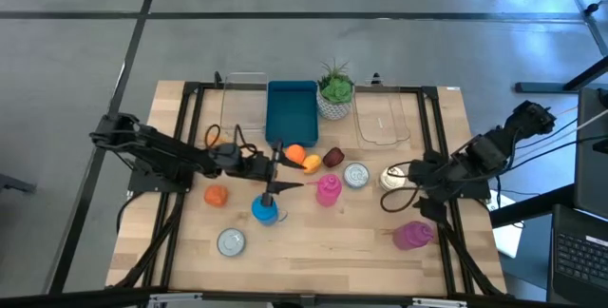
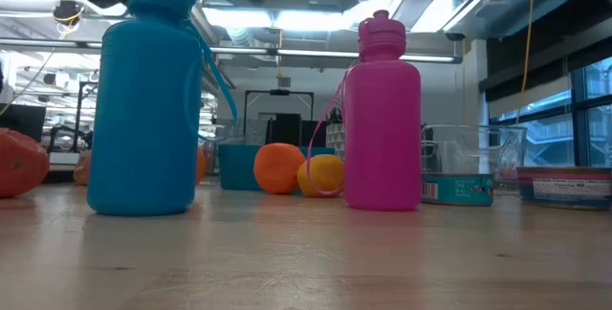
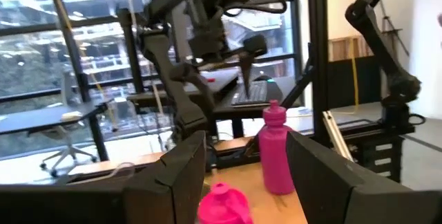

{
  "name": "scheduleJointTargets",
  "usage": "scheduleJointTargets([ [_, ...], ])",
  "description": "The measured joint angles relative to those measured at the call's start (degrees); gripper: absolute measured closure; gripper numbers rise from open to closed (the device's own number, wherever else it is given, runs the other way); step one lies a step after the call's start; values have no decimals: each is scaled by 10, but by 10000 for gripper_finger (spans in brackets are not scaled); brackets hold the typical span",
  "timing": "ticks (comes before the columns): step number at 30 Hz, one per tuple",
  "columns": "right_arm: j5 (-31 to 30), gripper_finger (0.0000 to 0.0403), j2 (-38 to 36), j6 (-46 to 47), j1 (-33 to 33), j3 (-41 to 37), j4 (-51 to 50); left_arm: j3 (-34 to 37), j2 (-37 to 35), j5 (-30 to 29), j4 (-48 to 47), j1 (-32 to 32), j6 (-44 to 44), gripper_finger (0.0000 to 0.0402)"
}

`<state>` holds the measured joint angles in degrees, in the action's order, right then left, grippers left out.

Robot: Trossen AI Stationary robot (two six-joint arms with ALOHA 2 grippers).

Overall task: Pick & Place Food Item
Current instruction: Put the purple water bottle into the left transparent bin

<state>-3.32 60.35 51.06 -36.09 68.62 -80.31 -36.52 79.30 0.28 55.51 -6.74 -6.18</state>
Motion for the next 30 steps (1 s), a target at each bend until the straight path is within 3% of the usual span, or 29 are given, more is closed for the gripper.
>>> scheduleJointTargets([
  [4,40,74,23,-1,-1,3,-46,-44,47,10,0,-13,-4,210],
  [11,127,74,52,-46,-1,3,-43,-127,132,12,0,-39,-6,208],
  [14,138,74,56,-67,-1,3,-42,-161,166,12,-1,-51,-6,208],
  [17,134,74,57,-43,-1,3,-42,-194,192,12,0,-61,-7,209],
  [23,204,74,55,-11,4,3,-54,-235,226,11,-1,-81,-32,208],
  [27,195,74,54,30,-26,32,-64,-239,230,9,0,-88,-45,208],
  [30,151,74,58,74,-64,78,-64,-239,230,8,-4,-88,-45,208],
])
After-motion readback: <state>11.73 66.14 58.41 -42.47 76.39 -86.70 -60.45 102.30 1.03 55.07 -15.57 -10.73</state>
